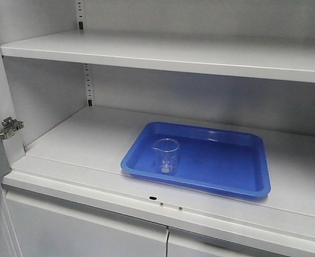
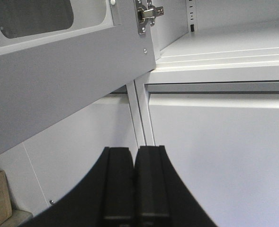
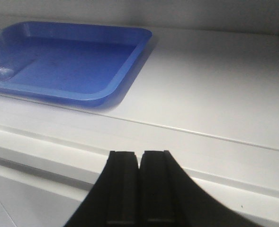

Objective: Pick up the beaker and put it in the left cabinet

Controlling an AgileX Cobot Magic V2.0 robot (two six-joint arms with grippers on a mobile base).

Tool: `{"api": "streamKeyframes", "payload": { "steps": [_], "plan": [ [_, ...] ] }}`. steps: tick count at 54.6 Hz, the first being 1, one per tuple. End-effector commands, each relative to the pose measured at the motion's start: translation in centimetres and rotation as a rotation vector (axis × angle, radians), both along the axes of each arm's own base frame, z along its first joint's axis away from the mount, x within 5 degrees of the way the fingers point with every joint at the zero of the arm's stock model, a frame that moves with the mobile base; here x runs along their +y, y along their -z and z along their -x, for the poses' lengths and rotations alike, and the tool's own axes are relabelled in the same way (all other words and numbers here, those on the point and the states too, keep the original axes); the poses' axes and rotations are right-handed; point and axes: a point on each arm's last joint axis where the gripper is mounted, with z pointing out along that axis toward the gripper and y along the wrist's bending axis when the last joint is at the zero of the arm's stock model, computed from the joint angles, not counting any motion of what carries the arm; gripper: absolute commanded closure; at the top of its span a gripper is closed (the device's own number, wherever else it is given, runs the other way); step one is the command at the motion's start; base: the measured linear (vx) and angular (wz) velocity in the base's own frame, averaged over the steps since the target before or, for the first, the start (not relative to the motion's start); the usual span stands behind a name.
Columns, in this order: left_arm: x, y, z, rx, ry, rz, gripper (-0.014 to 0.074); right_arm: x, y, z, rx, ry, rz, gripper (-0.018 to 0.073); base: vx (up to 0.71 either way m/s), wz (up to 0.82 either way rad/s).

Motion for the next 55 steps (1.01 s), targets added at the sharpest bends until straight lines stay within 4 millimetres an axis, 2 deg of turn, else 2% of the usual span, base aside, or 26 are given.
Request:
{"api": "streamKeyframes", "payload": {
  "steps": [1, 16, 26, 33, 37, 45, 55],
  "plan": [
    [0.0, -1.4, 0.2, -0.109, -0.005, -0.007, 0.0603, 0.1, -0.7, 1.2, -0.131, -0.031, 0.007, 0.0565, 0.00, 0.00],
    [0.0, -1.4, 0.2, -0.109, -0.005, -0.007, 0.0603, 0.3, 2.6, 5.1, -0.326, -0.082, -0.020, 0.0565, 0.00, 0.00],
    [0.0, -1.4, 0.2, -0.109, -0.005, -0.007, 0.0603, 0.1, 6.0, 6.4, -0.342, -0.066, -0.133, 0.0563, 0.00, 0.00],
    [0.0, -1.4, 0.2, -0.109, -0.005, -0.007, 0.0603, 0.0, 7.8, 7.1, -0.368, -0.062, -0.108, 0.0564, 0.00, 0.00],
    [0.0, -1.4, 0.2, -0.109, -0.005, -0.007, 0.0603, -0.1, 8.0, 7.4, -0.369, -0.053, -0.095, 0.0564, 0.00, 0.00],
    [0.0, -1.4, 0.2, -0.109, -0.005, -0.007, 0.0603, -0.2, 8.0, 7.7, -0.395, -0.060, 0.040, 0.0564, 0.00, 0.00],
    [0.0, -1.4, 0.2, -0.109, -0.005, -0.007, 0.0603, -0.2, 8.0, 7.7, -0.395, -0.060, 0.055, 0.0564, 0.00, 0.00]
  ]
}}
